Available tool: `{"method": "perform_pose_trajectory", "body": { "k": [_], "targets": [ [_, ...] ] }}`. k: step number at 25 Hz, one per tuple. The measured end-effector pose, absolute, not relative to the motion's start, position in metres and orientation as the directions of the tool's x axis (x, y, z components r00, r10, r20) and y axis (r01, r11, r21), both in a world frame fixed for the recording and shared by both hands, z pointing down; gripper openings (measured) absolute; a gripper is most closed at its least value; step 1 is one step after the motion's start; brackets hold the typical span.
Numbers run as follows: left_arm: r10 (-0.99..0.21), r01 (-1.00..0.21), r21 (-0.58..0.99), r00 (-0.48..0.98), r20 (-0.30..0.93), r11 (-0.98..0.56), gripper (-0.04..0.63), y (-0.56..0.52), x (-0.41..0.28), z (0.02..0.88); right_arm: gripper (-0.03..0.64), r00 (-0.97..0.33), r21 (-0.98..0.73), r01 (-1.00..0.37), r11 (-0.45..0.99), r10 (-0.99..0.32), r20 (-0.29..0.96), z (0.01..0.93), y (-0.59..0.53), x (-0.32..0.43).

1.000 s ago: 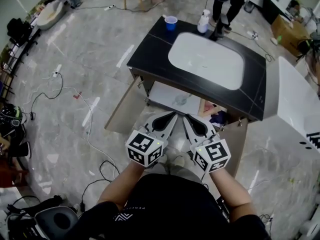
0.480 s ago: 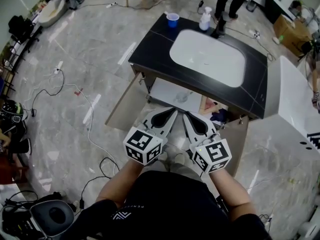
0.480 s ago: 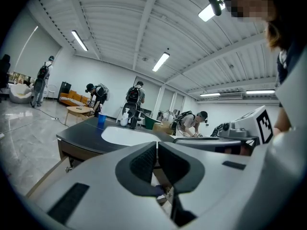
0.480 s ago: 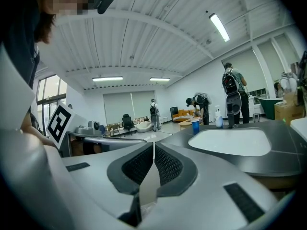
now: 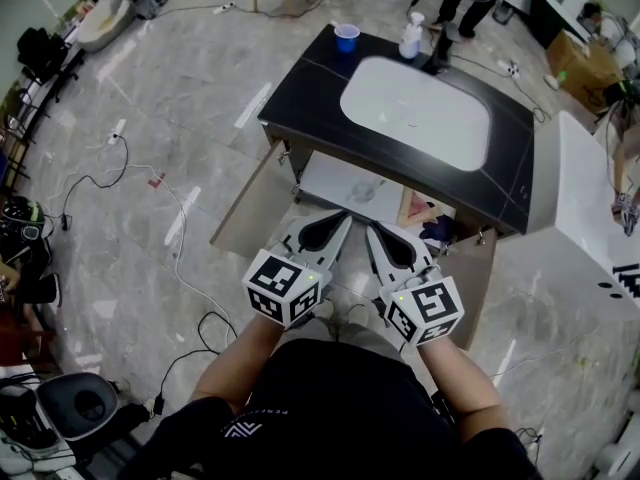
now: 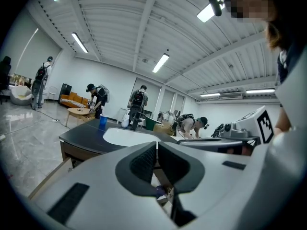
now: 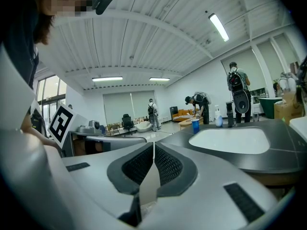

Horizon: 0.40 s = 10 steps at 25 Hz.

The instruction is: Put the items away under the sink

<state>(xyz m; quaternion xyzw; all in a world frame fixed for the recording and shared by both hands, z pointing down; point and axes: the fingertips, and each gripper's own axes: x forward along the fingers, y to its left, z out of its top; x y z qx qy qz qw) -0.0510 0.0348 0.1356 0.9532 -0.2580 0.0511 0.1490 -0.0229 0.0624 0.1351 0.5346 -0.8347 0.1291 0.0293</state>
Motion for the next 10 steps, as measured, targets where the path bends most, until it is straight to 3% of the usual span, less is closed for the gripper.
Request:
{"method": "perform_pose_trajectory", "body": {
  "k": [10],
  "targets": [
    [-0.463,-0.493,0.233,0.869,0.172,-0.838,0.015,0.0406,-0.0481,0.1352,0.04,-0.427,-0.187,-0.9,0.393,-0.88,0.206,0.14,0.0659,-0.0261]
  ]
}}
